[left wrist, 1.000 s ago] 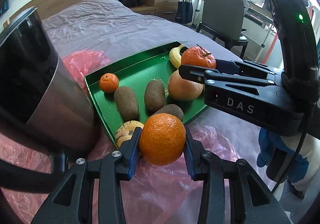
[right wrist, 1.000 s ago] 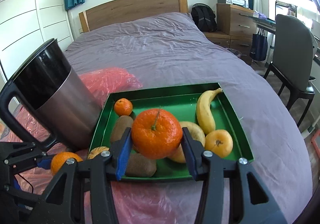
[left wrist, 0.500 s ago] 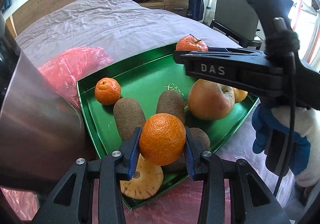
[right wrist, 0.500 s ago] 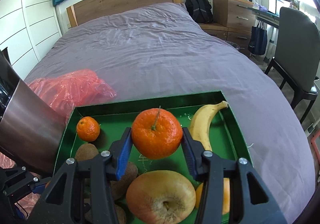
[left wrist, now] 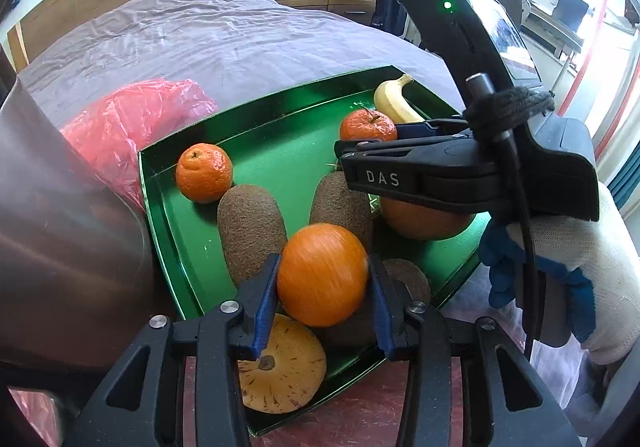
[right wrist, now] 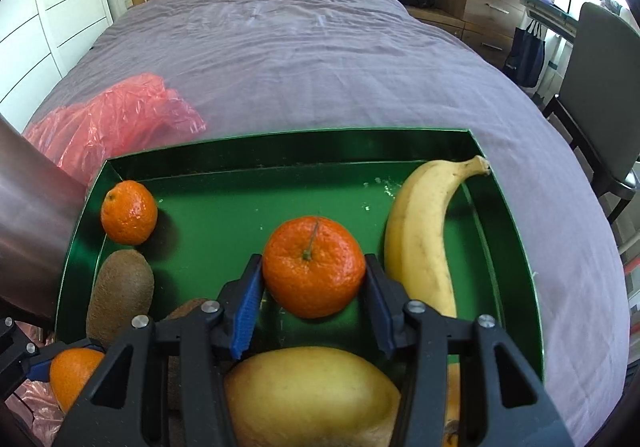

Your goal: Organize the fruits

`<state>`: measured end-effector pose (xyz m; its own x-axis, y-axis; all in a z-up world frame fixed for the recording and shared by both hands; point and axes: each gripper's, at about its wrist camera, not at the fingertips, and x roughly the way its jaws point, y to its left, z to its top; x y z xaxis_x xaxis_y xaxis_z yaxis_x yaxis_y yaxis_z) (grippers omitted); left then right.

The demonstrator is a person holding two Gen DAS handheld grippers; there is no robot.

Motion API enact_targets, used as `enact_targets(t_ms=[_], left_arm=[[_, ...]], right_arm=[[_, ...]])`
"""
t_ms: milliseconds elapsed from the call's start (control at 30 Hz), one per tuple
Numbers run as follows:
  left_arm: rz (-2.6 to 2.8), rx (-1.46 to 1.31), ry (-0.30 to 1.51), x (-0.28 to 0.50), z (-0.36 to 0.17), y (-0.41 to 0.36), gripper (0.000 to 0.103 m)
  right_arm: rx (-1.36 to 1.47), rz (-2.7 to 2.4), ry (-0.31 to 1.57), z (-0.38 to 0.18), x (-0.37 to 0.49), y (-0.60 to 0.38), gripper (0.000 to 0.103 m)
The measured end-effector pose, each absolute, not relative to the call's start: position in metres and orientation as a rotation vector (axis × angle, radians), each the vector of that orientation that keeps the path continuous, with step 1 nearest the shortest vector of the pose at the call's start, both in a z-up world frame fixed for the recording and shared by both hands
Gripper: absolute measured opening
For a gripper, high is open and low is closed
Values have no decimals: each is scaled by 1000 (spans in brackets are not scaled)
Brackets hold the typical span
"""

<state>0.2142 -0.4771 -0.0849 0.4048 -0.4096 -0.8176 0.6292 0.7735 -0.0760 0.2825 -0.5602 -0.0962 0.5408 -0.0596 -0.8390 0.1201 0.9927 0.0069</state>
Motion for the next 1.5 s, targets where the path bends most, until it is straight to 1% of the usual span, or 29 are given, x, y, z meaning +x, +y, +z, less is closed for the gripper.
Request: enact_targets(t_ms=[33, 100, 133, 167, 200, 267, 300, 367, 700, 767, 867, 1133, 1333, 1433, 1500], left_arm=[[-662, 263, 947, 214, -84, -477, 42], [-658, 261, 943, 212, -82, -475, 47], [-659, 261, 937, 213, -80, -475, 49], [-661, 262, 931, 213, -79, -475, 51], [-660, 268, 925, 212, -77, -476, 53], [-654, 274, 909, 209, -73, -475, 59], [-655, 273, 905, 207, -72, -474, 59], [-653, 275, 899, 203, -70, -471, 59], [-661, 298, 817, 148, -50, -437, 60], [-642, 310, 797, 136, -48, -426, 61], [-600, 354, 754, 119, -46, -412, 61], [-469, 345, 741, 88, -54, -350, 61], [-393, 297, 760, 72, -55, -295, 61], [-360, 267, 760, 63, -52, -270, 64], [-340, 241, 757, 58, -48, -254, 64]], right_arm=[[65, -108, 996, -96, 283, -559, 48], [63, -114, 990, -94, 281, -559, 56], [65, -118, 985, -92, 279, -559, 71], [68, -118, 979, -90, 279, -559, 75], [71, -118, 973, -87, 277, -559, 76], [64, -126, 962, -80, 273, -558, 82], [68, -127, 953, -77, 270, -557, 83], [83, -129, 929, -68, 261, -557, 89], [173, -54, 811, -31, 196, -532, 91], [202, -33, 788, -26, 181, -524, 96], [225, -10, 772, -21, 155, -509, 97], [241, 23, 787, -29, 95, -465, 98], [177, 47, 804, -34, 60, -418, 98], [165, 67, 808, -33, 49, -398, 103], [152, 79, 811, -33, 42, -383, 103]])
